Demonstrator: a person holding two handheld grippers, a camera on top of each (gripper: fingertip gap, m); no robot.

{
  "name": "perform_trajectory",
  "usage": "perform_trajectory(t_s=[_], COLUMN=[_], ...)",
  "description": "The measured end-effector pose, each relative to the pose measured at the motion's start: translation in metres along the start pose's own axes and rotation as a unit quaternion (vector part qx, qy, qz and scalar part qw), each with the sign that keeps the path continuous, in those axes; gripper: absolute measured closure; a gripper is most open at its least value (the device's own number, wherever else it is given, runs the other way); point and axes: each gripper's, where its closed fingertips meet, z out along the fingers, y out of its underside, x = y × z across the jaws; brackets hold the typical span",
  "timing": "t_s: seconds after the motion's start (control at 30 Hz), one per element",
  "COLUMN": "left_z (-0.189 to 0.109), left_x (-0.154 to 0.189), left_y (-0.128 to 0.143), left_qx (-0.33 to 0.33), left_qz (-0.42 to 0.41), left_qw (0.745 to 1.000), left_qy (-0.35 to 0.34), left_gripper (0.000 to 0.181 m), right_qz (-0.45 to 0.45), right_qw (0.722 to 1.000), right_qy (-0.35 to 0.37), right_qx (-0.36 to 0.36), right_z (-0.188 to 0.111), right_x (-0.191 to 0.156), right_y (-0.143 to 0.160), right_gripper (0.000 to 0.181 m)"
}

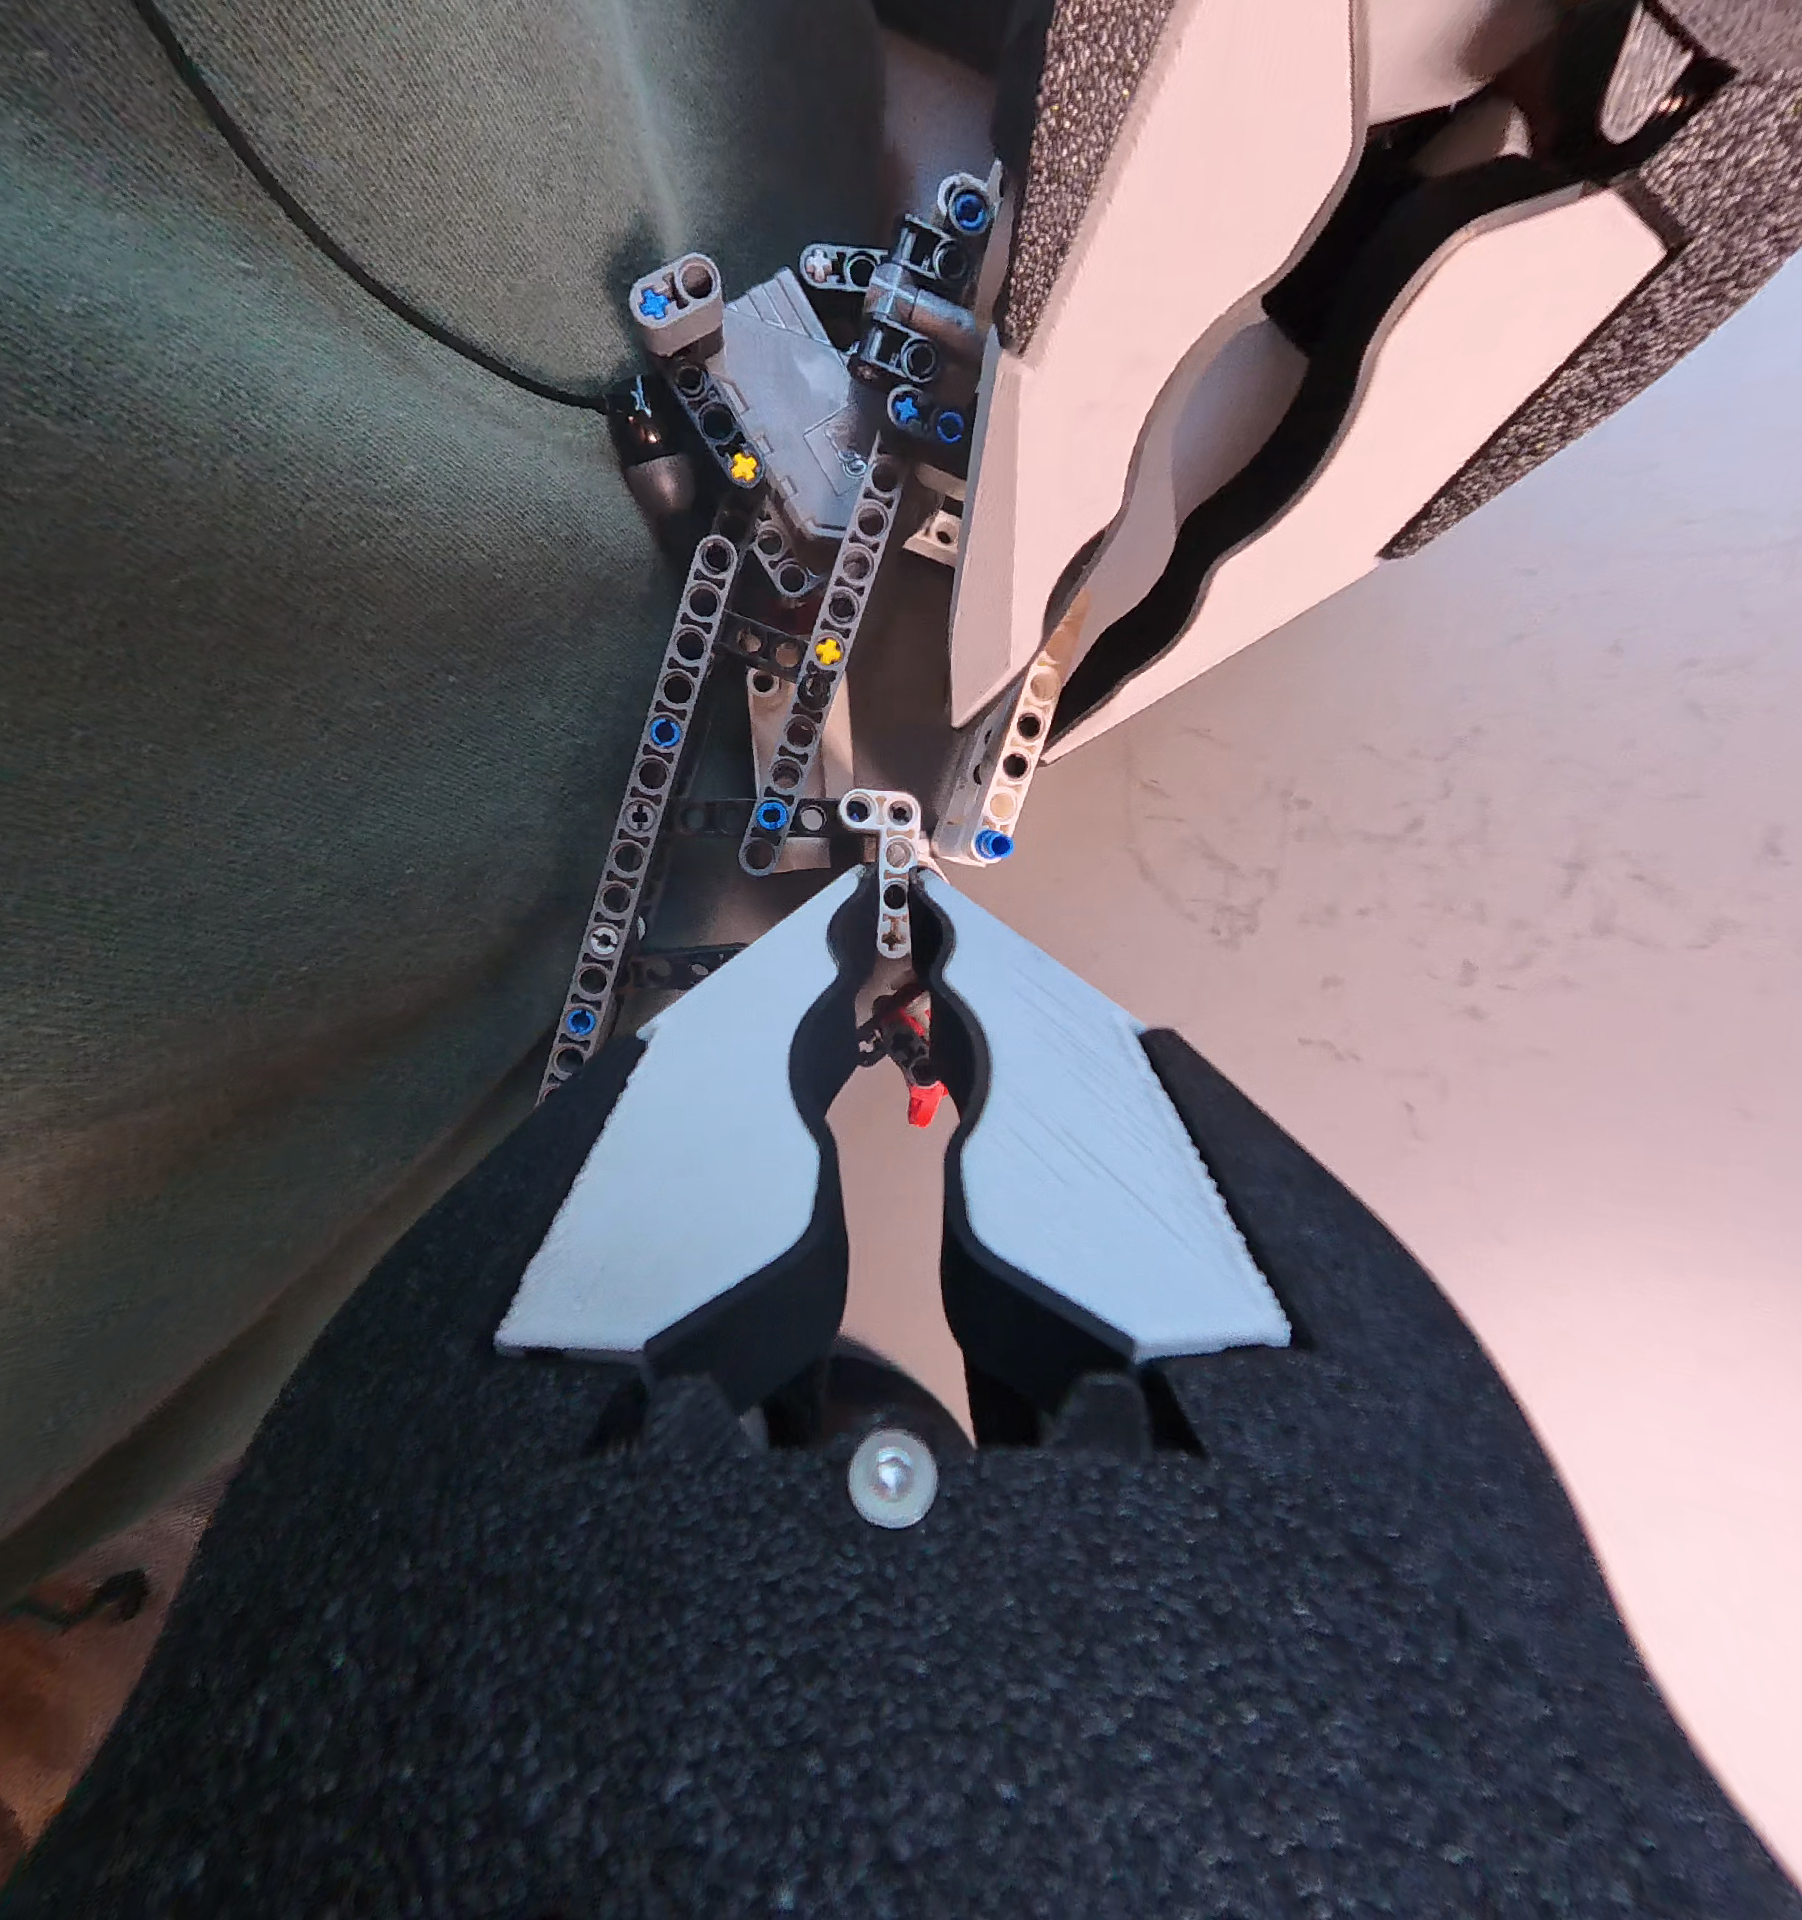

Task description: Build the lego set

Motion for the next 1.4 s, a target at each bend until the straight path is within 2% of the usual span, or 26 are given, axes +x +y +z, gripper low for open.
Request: perform_trajectory(t_s=[0.3, 0.53, 0.7, 0.73, 0.77, 0.97, 1.1, 1.33, 1.4], left_z=[0.001, 0.001, 0.0, 0.0, 0.0, 0.0, 0.001, 0.0, -0.002], left_x=[0.002, 0.003, 0.001, 0.001, 0.0, 0.0, 0.001, 0.002, -0.001], left_y=[-0.001, -0.001, -0.002, -0.002, -0.002, -0.003, -0.004, -0.004, -0.007], left_qx=[0.016, 0.017, 0.017, 0.017, 0.017, 0.019, 0.023, 0.029, 0.037], left_qz=[-0.003, -0.003, 0.0, -0.001, 0.0, -0.001, 0.0, 0.008, 0.017], left_qw=[1.0, 1.0, 1.0, 1.0, 1.0, 1.0, 1.0, 1.0, 0.999], left_qy=[0.006, 0.012, 0.004, 0.003, 0.002, 0.002, 0.005, 0.007, -0.005], left_gripper=[0.169, 0.169, 0.168, 0.168, 0.168, 0.168, 0.168, 0.169, 0.168], right_qz=[-0.002, 0.021, 0.015, 0.02, 0.026, 0.021, 0.006, -0.014, -0.022], right_qw=[1.0, 1.0, 0.999, 0.999, 0.999, 1.0, 0.999, 1.0, 1.0], right_qy=[0.001, 0.016, 0.033, 0.022, 0.015, -0.016, -0.032, -0.007, 0.01], right_qx=[-0.02, 0.017, 0.017, 0.023, 0.034, 0.006, -0.012, -0.013, 0.01], right_z=[0.007, 0.009, 0.004, 0.003, 0.001, 0.008, 0.012, 0.012, 0.001], right_x=[-0.004, -0.005, -0.001, -0.003, -0.004, -0.001, -0.002, -0.002, 0.0], right_y=[0.004, 0.003, 0.002, -0.001, -0.005, 0.001, 0.002, 0.001, 0.001], right_gripper=[0.176, 0.176, 0.173, 0.164, 0.164, 0.174, 0.174, 0.174, 0.166])
